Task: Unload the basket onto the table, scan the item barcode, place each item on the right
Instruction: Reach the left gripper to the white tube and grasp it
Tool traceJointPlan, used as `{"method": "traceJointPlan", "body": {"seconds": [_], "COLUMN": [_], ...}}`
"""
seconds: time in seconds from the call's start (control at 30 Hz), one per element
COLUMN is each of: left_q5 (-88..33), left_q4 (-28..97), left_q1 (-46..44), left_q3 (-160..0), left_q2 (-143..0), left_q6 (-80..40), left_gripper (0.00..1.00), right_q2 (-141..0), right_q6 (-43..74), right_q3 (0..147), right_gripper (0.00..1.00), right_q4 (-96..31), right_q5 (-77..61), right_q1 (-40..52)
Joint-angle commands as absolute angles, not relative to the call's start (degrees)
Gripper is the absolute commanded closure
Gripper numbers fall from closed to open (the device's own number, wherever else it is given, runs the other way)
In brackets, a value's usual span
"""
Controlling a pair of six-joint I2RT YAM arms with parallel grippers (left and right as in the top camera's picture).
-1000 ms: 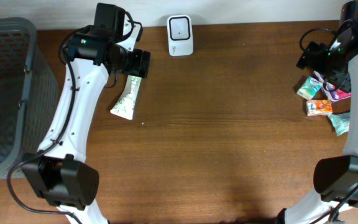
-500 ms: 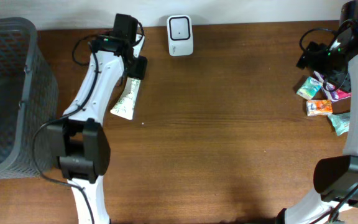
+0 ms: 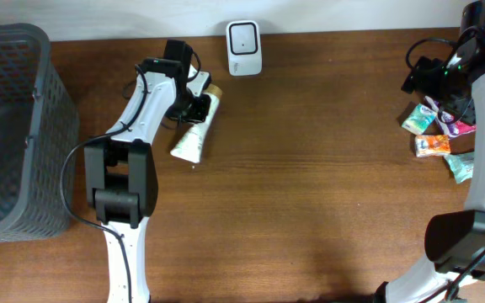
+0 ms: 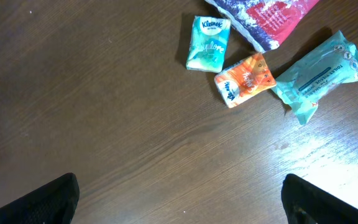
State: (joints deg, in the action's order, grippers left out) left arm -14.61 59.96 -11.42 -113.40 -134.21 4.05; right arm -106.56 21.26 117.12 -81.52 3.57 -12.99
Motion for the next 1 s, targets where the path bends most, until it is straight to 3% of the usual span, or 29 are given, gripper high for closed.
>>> {"method": "traceJointPlan", "body": {"seconds": [0.0,0.13,0.17,0.2,0.3,0.37,0.43,0.57,0.73,0.87,0.97], "left_q5": [-31.1,-32.0,-29.4,-26.2,-24.2,-24.2,-24.1,-24.2,-36.5,-41.2,-48.8], "left_q4": [63.1,63.9,63.3,63.0,63.4,66.7,70.3,73.5,76.6,70.1,63.9], "left_q1": [-14.7,-19.8,-21.1,-22.4,-23.2,-23.0,-23.0,-20.9,-18.2,-18.3,-18.3], "left_q3": [-112.6,-112.6,-112.6,-112.6,-114.1,-118.8,-123.7,-127.7,-121.2,-109.8,-103.4], "left_q2": [-135.3,-135.3,-135.3,-135.3,-135.3,-135.3,-135.3,-135.4,-135.5,-136.1,-136.1], "left_q6": [4.2,4.2,4.2,4.2,4.2,4.2,4.2,4.4,13.3,13.4,13.4], "left_gripper": [1.00,0.95,0.79,0.72,0.63,0.45,0.36,0.01,0.01,0.01,0.12], "right_q2": [-106.7,-106.7,-106.7,-106.7,-106.7,-106.7,-106.7,-106.7,-106.7,-106.7,-106.7], "right_q6": [21.9,21.9,21.9,21.9,21.9,21.9,21.9,21.9,21.9,21.9,21.9], "right_q3": [117.3,117.3,117.3,117.3,117.3,117.3,117.3,117.3,117.3,117.3,117.3], "right_gripper": [0.01,0.01,0.01,0.01,0.01,0.01,0.01,0.01,0.01,0.01,0.01], "right_q4": [-81.6,-81.6,-81.6,-81.6,-81.6,-81.6,-81.6,-81.6,-81.6,-81.6,-81.6], "right_q5": [3.5,3.5,3.5,3.5,3.4,3.5,3.5,3.5,3.5,3.5,3.5], "right_q1": [-13.1,-13.1,-13.1,-13.1,-13.1,-13.1,-13.1,-13.1,-13.1,-13.1,-13.1]}}
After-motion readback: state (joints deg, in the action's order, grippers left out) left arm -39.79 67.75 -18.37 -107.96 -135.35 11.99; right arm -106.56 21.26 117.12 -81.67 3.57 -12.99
